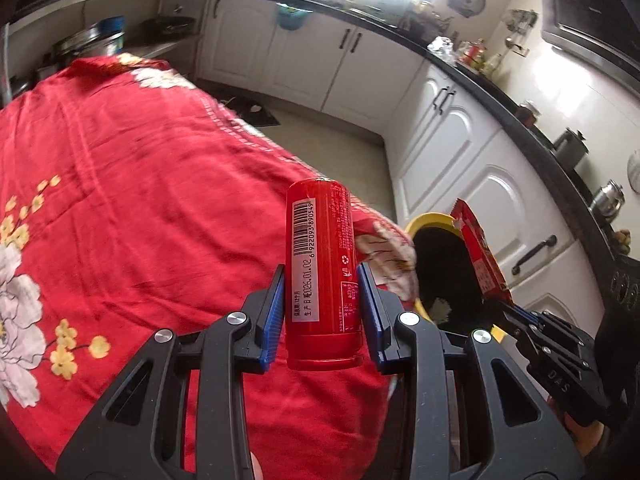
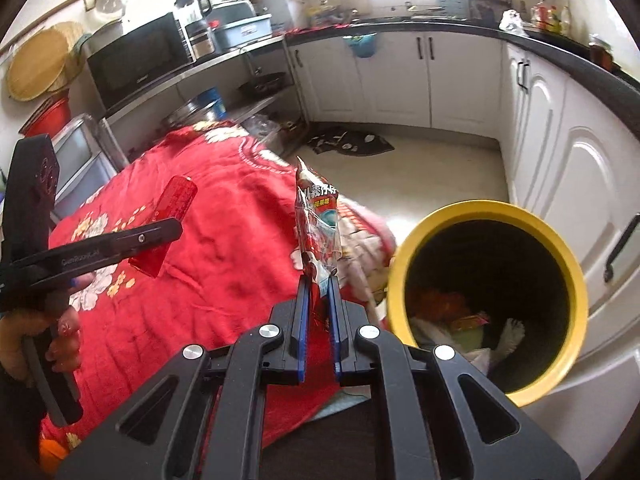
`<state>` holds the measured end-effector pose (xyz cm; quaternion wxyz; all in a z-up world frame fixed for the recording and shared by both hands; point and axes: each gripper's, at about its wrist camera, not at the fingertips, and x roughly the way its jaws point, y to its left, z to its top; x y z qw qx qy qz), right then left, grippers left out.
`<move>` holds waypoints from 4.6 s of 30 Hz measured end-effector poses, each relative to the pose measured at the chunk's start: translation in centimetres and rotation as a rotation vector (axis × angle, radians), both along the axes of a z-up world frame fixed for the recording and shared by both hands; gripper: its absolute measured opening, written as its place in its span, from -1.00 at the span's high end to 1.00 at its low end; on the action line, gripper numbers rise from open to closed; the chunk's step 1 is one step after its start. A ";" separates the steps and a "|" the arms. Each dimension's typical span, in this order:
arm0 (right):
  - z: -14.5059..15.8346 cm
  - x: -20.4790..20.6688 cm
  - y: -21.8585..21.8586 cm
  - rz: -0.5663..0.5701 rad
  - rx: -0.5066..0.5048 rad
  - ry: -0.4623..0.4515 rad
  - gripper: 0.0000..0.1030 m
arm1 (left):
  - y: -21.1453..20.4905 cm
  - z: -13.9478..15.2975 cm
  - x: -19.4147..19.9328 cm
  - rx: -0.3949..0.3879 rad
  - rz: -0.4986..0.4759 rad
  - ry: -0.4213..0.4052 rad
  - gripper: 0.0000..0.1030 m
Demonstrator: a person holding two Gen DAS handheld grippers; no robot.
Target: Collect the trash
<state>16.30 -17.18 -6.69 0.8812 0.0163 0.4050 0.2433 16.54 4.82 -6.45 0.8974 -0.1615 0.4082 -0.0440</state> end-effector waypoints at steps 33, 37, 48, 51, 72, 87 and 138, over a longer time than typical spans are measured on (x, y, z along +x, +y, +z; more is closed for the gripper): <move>1.7 -0.7 -9.6 -0.273 -0.033 -0.066 0.83 | -10.7 2.4 3.5 0.021 -0.233 -0.079 0.46; 1.2 -0.7 -10.7 -0.305 -0.041 -0.059 0.83 | -12.2 2.1 4.1 0.019 -0.264 -0.076 0.46; -1.3 0.1 -13.1 -0.366 -0.068 -0.004 0.83 | -14.5 0.9 5.4 0.031 -0.306 -0.053 0.46; -2.1 0.3 -13.2 -0.370 -0.076 0.018 0.83 | -14.9 0.3 5.8 0.027 -0.311 -0.035 0.46; -6.9 2.4 -14.1 -0.398 -0.101 0.124 0.82 | -17.7 -3.7 9.2 0.037 -0.364 0.068 0.46; -6.9 2.8 -14.0 -0.430 -0.113 0.101 0.48 | -18.5 -4.2 10.9 0.061 -0.348 0.085 0.23; 1.4 -6.0 -8.3 -0.431 -0.178 -0.188 -0.87 | -10.2 2.8 1.5 0.169 -0.156 -0.093 -0.79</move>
